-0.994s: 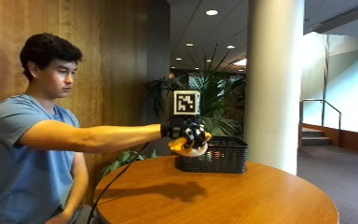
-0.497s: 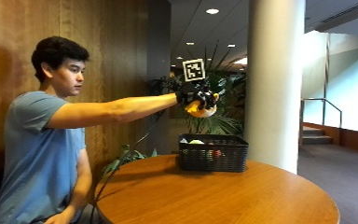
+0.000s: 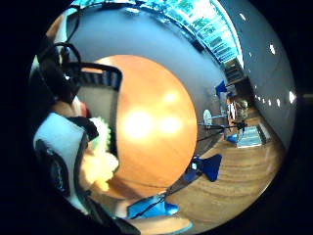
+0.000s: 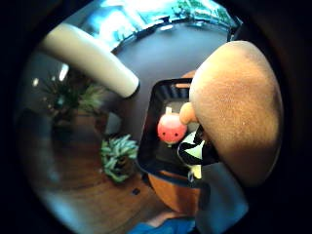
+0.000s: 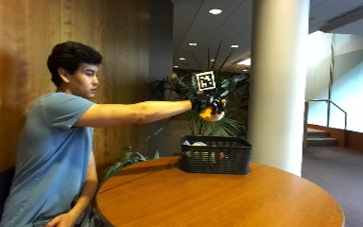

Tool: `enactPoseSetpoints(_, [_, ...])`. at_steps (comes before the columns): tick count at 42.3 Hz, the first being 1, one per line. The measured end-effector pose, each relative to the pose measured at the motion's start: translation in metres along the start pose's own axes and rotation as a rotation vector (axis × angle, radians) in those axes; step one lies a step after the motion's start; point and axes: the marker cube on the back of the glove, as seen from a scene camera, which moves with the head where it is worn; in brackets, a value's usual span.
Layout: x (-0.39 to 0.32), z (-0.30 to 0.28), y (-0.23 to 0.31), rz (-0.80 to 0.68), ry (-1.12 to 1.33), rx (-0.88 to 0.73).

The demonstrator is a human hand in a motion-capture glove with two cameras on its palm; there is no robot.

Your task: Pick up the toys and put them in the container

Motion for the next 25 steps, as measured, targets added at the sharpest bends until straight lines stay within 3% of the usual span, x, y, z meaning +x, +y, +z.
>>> enactPoseSetpoints(3, [-0.015,0.01,-0.002,-0.067,-0.073,-0.002])
enactPoseSetpoints(14, [-0.027,0.047,-0.013,-0.087,-0.068,-0.008])
enactPoseSetpoints(19, [-0.006,0.068,-0.012,-0.003,0.097,-0.126])
enactPoseSetpoints(25, [-0.006,0.075,-0.006,0.029,0.049,-0.218])
